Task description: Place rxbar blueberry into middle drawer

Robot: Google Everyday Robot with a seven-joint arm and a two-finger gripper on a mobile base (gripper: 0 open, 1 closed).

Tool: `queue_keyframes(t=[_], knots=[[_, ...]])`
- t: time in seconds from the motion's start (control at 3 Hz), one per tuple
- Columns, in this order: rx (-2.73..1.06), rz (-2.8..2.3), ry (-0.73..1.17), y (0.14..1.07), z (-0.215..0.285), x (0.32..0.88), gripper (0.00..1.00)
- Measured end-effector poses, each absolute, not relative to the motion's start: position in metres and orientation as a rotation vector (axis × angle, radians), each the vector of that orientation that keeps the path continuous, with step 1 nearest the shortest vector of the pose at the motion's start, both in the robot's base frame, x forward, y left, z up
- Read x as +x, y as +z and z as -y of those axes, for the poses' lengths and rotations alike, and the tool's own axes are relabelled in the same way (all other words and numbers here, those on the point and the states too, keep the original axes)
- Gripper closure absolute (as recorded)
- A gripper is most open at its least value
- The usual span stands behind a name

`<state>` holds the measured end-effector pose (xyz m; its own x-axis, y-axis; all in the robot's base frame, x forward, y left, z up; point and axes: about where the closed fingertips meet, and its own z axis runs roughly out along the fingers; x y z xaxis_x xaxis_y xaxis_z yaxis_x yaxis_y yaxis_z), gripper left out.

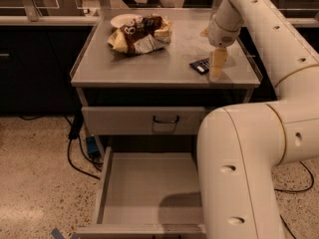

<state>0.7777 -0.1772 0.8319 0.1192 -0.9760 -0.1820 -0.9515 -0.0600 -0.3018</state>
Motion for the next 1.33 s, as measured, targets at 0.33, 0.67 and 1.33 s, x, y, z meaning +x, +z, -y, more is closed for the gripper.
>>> queue_keyframes(t=[0.33, 0.67, 1.33], knots=[[-2.060, -1.877, -0.099, 0.8319, 0.1772, 0.7777, 0.00], [-2.060, -1.877, -0.099, 0.8318, 0.1772, 0.7777, 0.16], [-2.060, -1.877, -0.099, 0.8318, 0.1772, 0.7777, 0.37]])
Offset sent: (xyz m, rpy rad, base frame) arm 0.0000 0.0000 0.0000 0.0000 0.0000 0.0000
